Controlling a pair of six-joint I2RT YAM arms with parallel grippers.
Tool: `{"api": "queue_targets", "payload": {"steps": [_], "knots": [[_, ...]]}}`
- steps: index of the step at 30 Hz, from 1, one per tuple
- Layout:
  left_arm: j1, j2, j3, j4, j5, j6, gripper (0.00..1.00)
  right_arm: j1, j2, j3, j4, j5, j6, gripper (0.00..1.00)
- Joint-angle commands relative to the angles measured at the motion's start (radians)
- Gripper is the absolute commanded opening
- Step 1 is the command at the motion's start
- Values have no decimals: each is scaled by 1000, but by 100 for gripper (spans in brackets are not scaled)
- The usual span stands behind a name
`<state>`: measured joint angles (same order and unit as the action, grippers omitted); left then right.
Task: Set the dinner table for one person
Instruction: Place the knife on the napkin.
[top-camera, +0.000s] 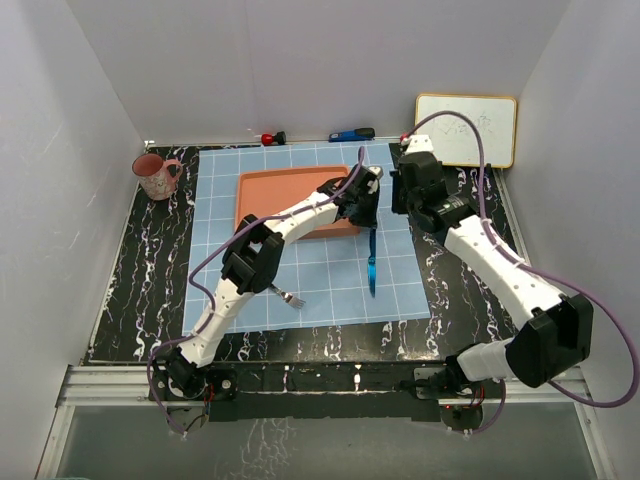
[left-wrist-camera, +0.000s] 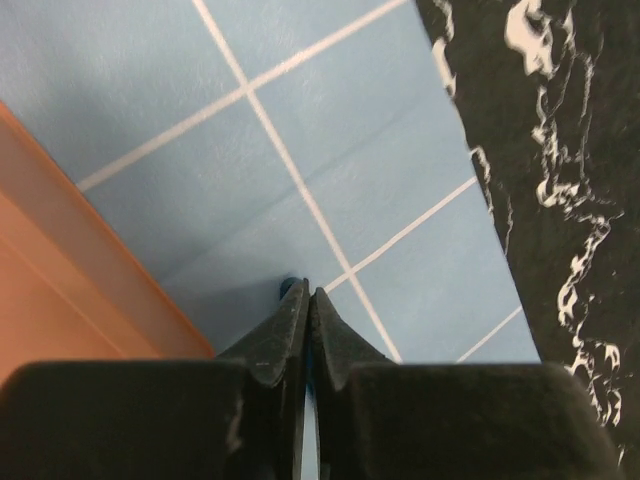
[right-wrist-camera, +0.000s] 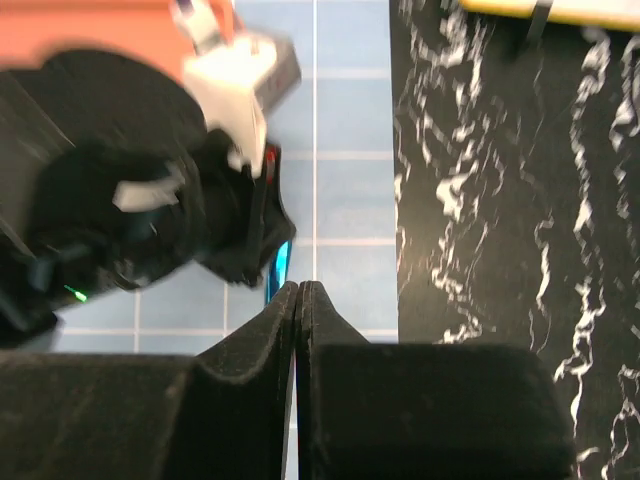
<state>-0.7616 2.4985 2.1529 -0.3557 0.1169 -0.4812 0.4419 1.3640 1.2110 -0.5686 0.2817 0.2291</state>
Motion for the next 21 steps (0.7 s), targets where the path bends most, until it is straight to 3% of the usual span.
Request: {"api": "queue_targets", "payload": {"steps": [1,18,19,21], "knots": [[-19,-73,-53,-59,30,67,0,-2,-25,76,84,67,-33,0],[-33,-162,-73,-73,29,91,0,-2,-22,94,73,74,-33,0],[-33,-170,-58,-100,31,101,4,-3,-23,104,60,80,-31,0],[-33,-201,-39,-156,19,126,12,-2,-23,117,33,78,-30,16]]}}
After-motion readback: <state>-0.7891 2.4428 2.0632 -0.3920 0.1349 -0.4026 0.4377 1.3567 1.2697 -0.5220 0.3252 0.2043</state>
